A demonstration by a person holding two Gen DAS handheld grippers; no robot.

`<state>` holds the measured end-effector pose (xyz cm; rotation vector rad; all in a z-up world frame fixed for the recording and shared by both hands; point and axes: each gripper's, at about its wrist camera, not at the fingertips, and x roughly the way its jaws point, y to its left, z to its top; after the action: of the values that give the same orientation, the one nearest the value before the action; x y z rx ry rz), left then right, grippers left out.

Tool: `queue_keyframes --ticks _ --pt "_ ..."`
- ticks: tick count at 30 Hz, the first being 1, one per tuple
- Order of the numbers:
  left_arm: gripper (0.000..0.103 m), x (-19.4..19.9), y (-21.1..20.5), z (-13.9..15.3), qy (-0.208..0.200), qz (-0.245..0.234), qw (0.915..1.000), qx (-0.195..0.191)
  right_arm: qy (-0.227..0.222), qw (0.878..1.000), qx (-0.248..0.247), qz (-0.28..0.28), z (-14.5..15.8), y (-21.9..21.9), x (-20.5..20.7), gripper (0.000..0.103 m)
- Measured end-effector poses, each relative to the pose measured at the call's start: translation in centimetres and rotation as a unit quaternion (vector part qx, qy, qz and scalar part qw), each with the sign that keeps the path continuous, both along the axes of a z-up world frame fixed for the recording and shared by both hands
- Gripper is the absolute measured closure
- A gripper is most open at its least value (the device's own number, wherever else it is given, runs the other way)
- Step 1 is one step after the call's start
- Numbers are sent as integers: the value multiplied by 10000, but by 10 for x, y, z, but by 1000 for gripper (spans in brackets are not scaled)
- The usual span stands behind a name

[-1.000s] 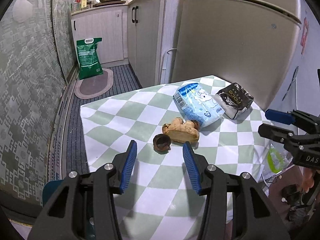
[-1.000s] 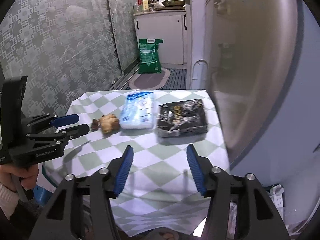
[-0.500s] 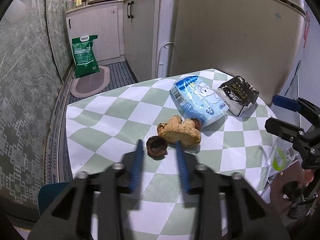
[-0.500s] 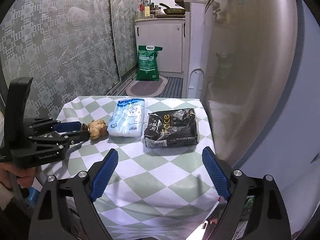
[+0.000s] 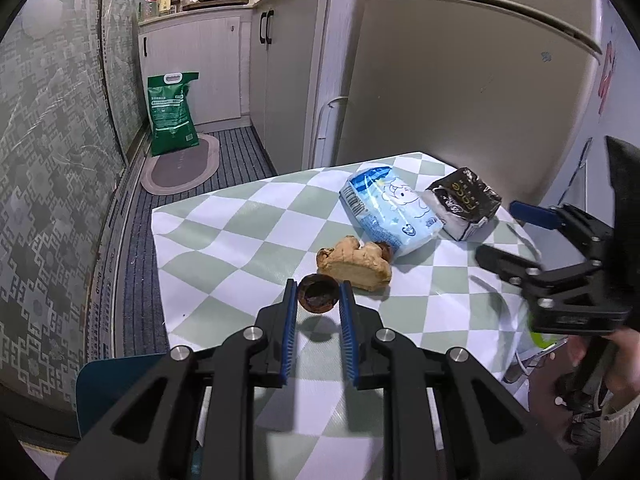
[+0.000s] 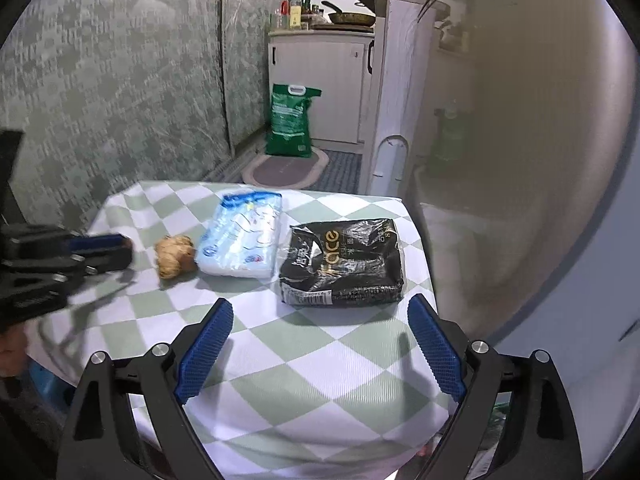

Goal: Collect trash
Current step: 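Grasp the small brown lid with the left tool while the right tool grasps the black snack bag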

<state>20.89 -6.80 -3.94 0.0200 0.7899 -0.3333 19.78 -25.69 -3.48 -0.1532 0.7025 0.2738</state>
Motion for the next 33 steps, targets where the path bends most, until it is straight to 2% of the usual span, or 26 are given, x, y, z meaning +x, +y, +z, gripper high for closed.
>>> queue_keyframes --ticks 6,15,22,25,33 --pt "81 -5 6 4 -28 -1 10000 -15 2 9993 -373 -71 -10 8 15 13" --pt "81 -17 20 15 -111 -22 9998 -161 -141 9983 -478 -316 -14 10 23 10" --pt "80 -28 33 25 -191 -35 9996 -216 -32 9978 -447 -490 -13 12 28 13" --pt "80 -30 39 27 -197 -7 9995 -230 -35 9976 -507 -461 -13 17 26 21" --pt "80 -36 53 30 -194 54 9994 -272 -7 9974 -558 -463 -14 26 34 22"
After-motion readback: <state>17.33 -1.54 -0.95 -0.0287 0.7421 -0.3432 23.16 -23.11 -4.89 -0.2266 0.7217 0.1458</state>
